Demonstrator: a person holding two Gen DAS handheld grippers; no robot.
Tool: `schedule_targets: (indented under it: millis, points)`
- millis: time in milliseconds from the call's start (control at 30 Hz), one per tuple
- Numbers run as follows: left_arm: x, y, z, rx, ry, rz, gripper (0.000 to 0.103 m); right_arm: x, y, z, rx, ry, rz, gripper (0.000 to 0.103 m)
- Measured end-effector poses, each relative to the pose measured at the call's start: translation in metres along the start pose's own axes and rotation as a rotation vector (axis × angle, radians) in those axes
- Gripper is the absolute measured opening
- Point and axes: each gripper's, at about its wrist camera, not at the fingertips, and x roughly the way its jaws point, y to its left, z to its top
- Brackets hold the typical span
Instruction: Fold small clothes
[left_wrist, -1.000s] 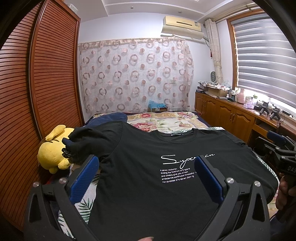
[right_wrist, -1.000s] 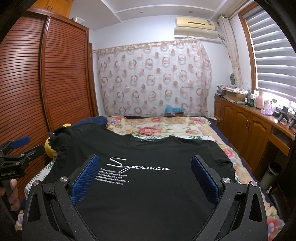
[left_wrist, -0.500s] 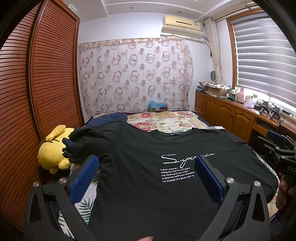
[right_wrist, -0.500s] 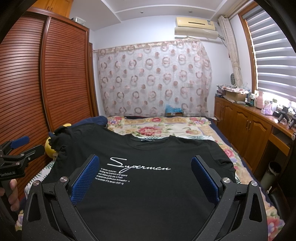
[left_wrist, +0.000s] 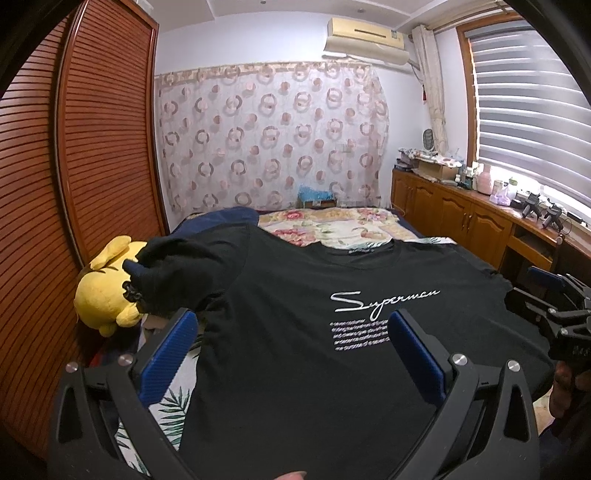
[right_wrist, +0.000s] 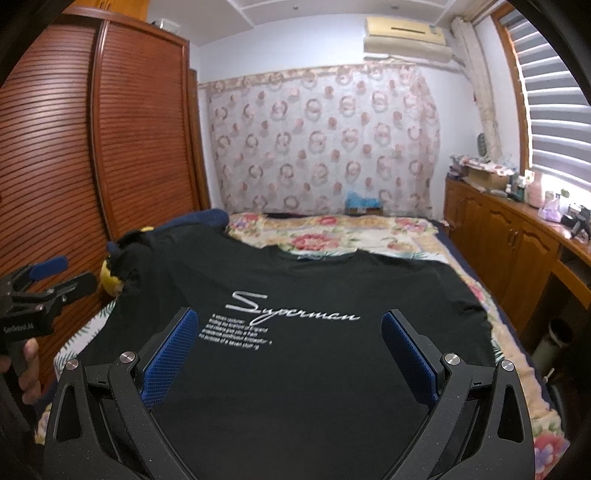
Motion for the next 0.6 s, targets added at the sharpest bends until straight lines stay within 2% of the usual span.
schedule_targets:
  millis: [367, 600]
  points:
    - [0.023, 0.039, -0.006, -0.010, 0.054, 0.069, 0.103, 0.037, 0.021, -0.012, -0.060, 0.065, 0.056, 0.101]
    - [0.042, 0.072, -0.006, -0.033, 0.078, 0.069, 0.103, 0.050, 0.042, -0.007, -0.128, 0.061, 0.097, 0.101]
